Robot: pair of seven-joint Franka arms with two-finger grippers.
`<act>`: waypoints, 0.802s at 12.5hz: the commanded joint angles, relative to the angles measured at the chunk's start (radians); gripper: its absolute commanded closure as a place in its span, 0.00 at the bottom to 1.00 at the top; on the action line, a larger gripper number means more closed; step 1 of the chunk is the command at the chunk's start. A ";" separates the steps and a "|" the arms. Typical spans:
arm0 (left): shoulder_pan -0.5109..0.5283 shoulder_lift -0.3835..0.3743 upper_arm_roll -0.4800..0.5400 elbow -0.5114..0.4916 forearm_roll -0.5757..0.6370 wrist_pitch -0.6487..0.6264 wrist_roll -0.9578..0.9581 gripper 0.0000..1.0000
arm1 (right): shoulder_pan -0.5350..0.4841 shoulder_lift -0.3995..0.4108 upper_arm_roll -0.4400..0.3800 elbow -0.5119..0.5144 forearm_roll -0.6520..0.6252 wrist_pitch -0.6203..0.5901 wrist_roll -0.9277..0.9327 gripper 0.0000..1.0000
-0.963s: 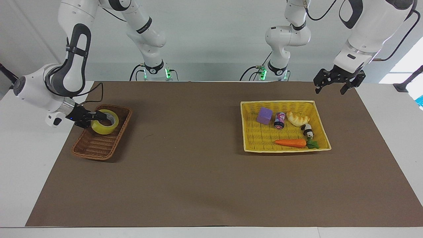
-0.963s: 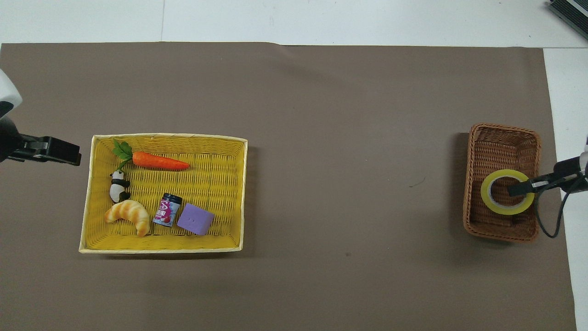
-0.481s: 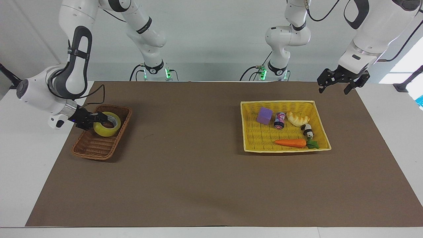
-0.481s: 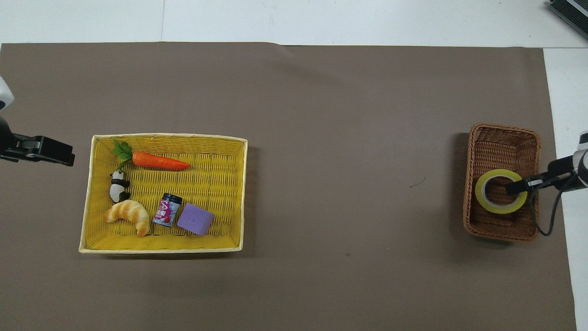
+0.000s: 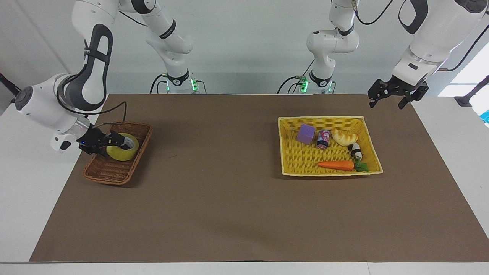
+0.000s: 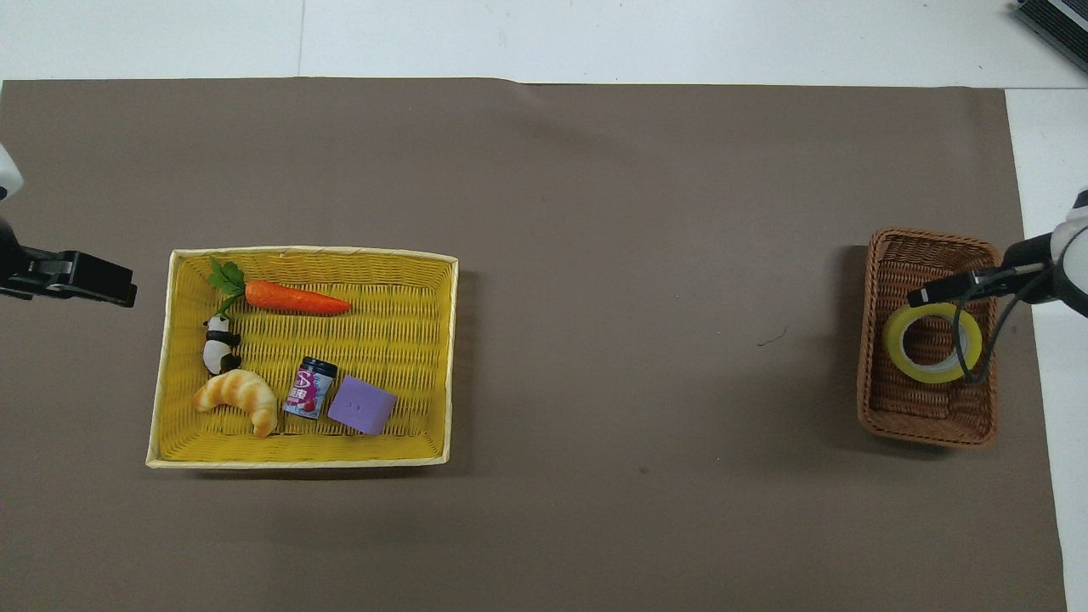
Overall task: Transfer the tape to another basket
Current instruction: 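Lift the right gripper up and away from the tape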
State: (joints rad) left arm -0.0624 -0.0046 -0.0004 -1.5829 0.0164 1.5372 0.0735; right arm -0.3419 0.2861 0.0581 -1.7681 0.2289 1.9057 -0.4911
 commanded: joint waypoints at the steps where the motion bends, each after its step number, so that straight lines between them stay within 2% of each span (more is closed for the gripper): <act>1: 0.012 0.006 -0.009 0.017 0.010 -0.020 0.014 0.00 | 0.062 -0.013 0.005 0.073 -0.113 0.003 0.174 0.00; 4: 0.012 0.006 -0.009 0.017 0.010 -0.020 0.014 0.00 | 0.159 -0.021 0.006 0.172 -0.238 -0.013 0.334 0.00; 7: 0.012 0.006 -0.009 0.017 0.010 -0.020 0.014 0.00 | 0.263 -0.123 0.009 0.177 -0.321 -0.101 0.578 0.00; 10: 0.012 0.006 -0.009 0.017 0.010 -0.020 0.014 0.00 | 0.293 -0.252 0.012 0.177 -0.313 -0.242 0.663 0.00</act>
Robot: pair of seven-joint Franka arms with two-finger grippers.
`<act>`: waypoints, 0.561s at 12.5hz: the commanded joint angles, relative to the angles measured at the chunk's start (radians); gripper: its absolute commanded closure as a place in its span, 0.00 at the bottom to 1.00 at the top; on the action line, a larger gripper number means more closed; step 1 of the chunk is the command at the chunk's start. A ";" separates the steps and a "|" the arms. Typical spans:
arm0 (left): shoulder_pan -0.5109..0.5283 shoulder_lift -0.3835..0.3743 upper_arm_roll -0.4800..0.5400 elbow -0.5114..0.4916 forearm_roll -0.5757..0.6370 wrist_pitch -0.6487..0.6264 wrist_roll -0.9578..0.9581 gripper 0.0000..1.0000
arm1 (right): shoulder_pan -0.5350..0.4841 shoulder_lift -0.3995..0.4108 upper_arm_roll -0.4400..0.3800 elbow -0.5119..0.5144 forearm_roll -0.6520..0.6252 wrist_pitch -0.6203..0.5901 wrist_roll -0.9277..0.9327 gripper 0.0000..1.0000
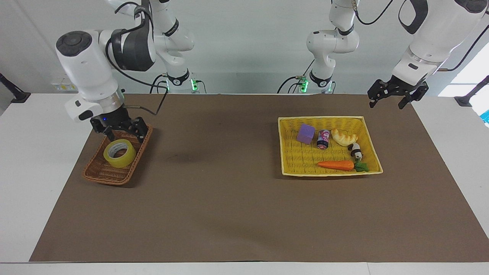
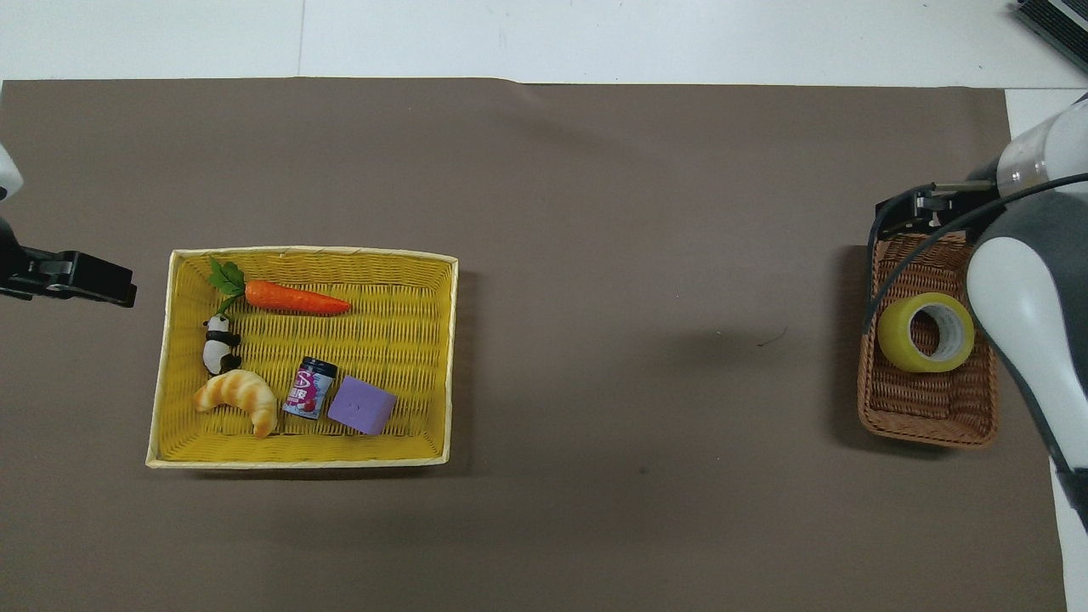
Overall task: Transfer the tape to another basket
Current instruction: 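Lift the right gripper up and away from the tape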
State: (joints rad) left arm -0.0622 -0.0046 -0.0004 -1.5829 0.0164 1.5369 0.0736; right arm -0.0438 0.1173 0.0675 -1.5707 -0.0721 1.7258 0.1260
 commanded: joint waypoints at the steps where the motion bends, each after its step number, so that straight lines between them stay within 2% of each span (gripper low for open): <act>1: 0.012 0.006 -0.009 0.017 0.010 -0.020 0.014 0.00 | -0.005 -0.111 0.003 -0.012 0.001 -0.105 0.069 0.00; 4: 0.012 0.006 -0.009 0.017 0.010 -0.020 0.014 0.00 | -0.019 -0.139 -0.012 0.110 0.032 -0.279 0.089 0.00; 5: 0.012 0.006 -0.009 0.017 0.010 -0.020 0.014 0.00 | -0.021 -0.154 -0.018 0.121 0.043 -0.308 0.093 0.00; 7: 0.012 0.006 -0.009 0.017 0.010 -0.020 0.014 0.00 | -0.018 -0.227 -0.012 0.037 0.048 -0.310 0.174 0.00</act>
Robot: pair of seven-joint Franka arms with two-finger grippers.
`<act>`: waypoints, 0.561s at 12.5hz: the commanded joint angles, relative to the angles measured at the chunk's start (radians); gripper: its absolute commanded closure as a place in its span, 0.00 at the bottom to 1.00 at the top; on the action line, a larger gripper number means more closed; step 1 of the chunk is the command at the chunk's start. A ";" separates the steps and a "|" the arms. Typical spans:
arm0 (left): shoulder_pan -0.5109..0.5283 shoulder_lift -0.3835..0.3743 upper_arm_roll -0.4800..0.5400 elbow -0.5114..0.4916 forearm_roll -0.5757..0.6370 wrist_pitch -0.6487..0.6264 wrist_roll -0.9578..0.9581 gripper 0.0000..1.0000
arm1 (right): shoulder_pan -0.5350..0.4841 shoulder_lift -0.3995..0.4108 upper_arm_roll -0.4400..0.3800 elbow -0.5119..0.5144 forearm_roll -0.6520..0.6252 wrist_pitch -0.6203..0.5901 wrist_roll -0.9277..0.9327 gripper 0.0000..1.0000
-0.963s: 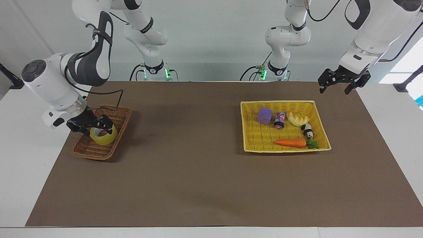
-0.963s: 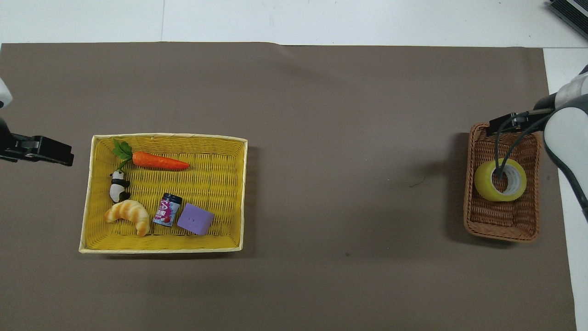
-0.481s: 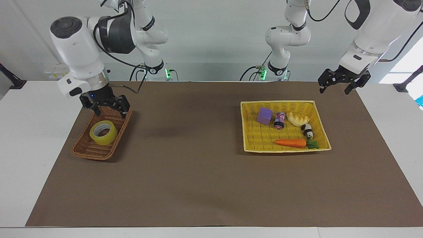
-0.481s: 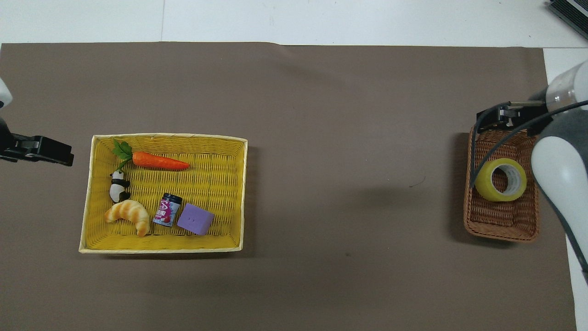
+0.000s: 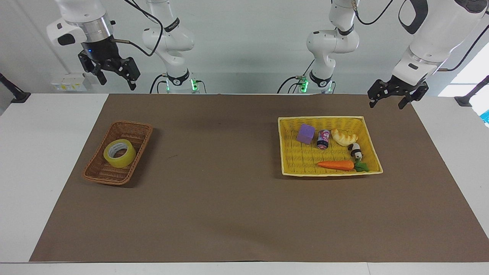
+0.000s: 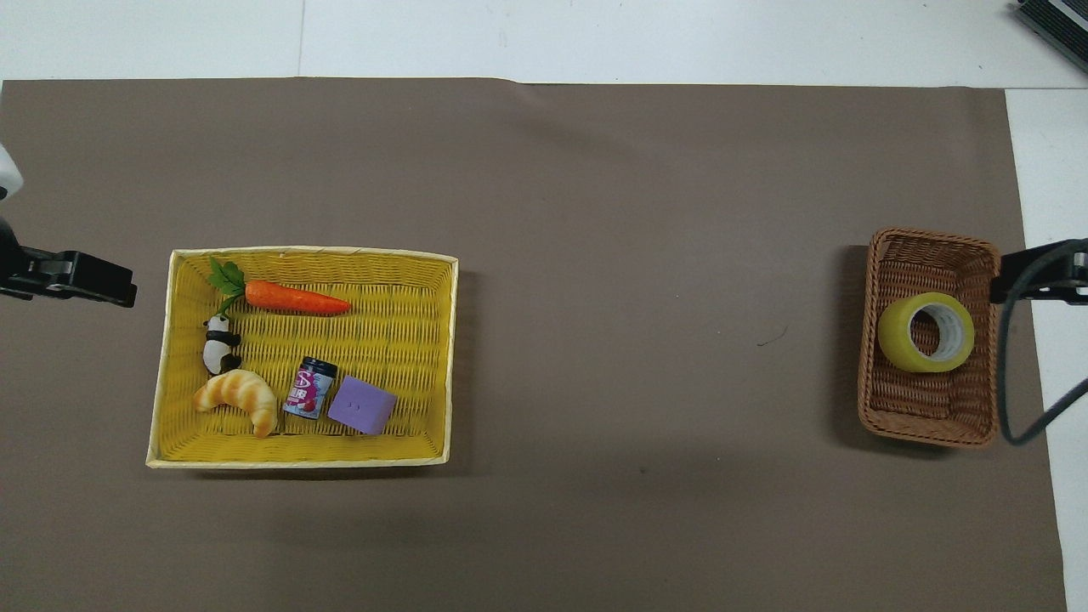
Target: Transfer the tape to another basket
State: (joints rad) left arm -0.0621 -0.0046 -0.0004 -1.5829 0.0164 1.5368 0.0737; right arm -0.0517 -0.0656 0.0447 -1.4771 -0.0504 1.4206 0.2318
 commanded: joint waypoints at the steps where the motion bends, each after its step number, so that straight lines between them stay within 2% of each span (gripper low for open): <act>1: 0.012 0.006 -0.009 0.017 0.010 -0.020 0.014 0.00 | 0.001 -0.084 0.017 -0.110 0.026 0.004 0.092 0.00; 5: 0.012 0.006 -0.009 0.017 0.010 -0.020 0.014 0.00 | -0.007 -0.091 0.020 -0.101 0.029 -0.043 0.031 0.00; 7: 0.012 0.006 -0.009 0.017 0.010 -0.020 0.014 0.00 | -0.007 -0.082 0.018 -0.094 0.032 -0.028 -0.047 0.00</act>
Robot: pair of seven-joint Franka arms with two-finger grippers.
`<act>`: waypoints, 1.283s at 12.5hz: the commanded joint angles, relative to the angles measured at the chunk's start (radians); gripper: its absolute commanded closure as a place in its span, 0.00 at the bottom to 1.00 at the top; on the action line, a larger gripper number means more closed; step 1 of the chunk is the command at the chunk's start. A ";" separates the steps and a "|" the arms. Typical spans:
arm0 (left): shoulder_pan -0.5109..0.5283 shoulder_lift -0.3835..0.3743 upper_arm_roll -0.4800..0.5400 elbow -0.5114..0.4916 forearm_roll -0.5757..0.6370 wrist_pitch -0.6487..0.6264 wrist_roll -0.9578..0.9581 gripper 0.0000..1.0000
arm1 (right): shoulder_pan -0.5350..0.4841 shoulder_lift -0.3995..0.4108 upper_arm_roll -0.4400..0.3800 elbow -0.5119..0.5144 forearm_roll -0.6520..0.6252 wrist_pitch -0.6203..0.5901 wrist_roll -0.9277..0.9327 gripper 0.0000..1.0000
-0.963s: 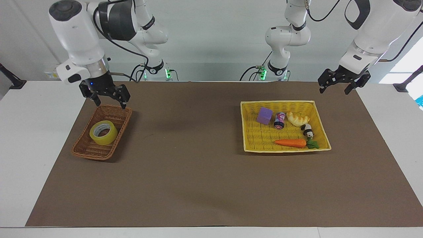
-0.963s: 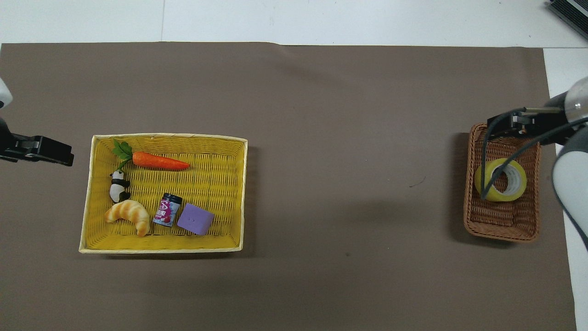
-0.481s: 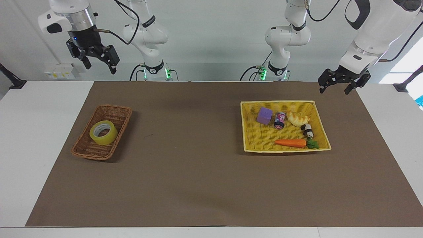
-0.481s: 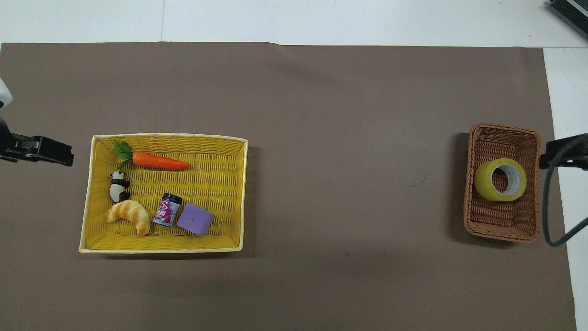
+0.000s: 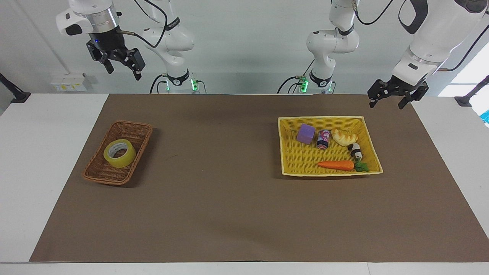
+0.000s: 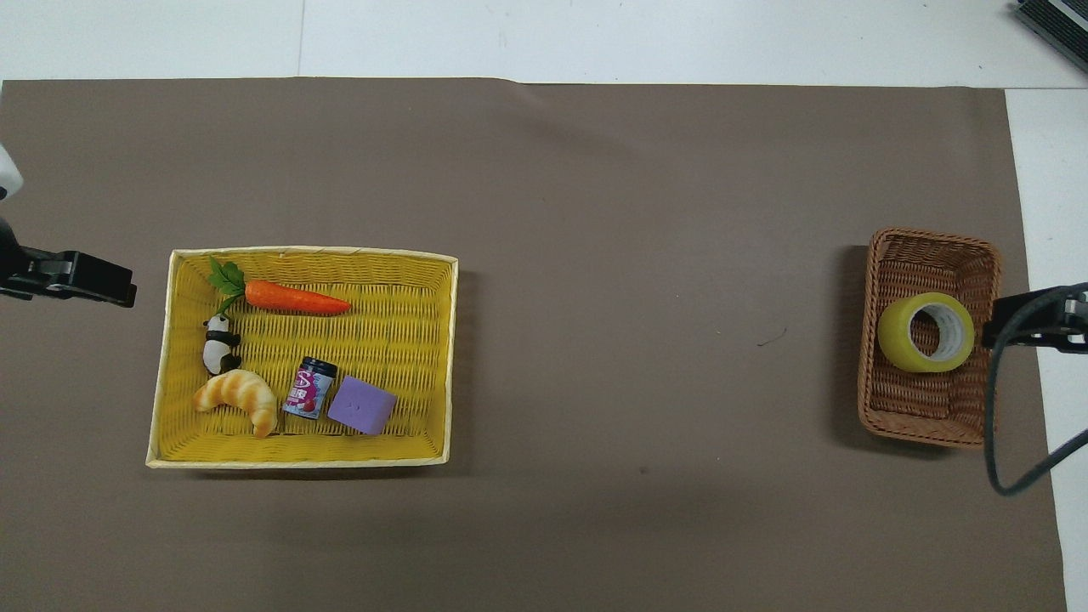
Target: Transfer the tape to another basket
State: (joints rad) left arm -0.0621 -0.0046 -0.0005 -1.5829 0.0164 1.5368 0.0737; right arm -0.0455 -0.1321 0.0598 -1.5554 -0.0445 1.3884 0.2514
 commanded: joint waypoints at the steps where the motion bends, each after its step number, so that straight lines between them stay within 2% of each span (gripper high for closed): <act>1: 0.011 0.006 -0.009 0.017 0.010 -0.020 0.014 0.00 | -0.022 -0.011 -0.002 -0.002 0.028 0.009 -0.099 0.00; 7: 0.011 0.006 -0.009 0.017 0.010 -0.020 0.014 0.00 | -0.034 -0.011 -0.009 -0.002 0.068 0.006 -0.115 0.00; 10: 0.011 0.006 -0.009 0.017 0.010 -0.020 0.014 0.00 | -0.037 -0.011 -0.012 -0.002 0.055 0.011 -0.221 0.00; 16: 0.011 0.006 -0.009 0.017 0.010 -0.020 0.014 0.00 | -0.036 -0.015 -0.012 -0.008 0.028 0.006 -0.218 0.00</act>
State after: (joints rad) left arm -0.0621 -0.0046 -0.0005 -1.5829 0.0164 1.5367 0.0738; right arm -0.0685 -0.1328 0.0433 -1.5515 -0.0044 1.3910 0.0575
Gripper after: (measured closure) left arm 0.000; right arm 0.000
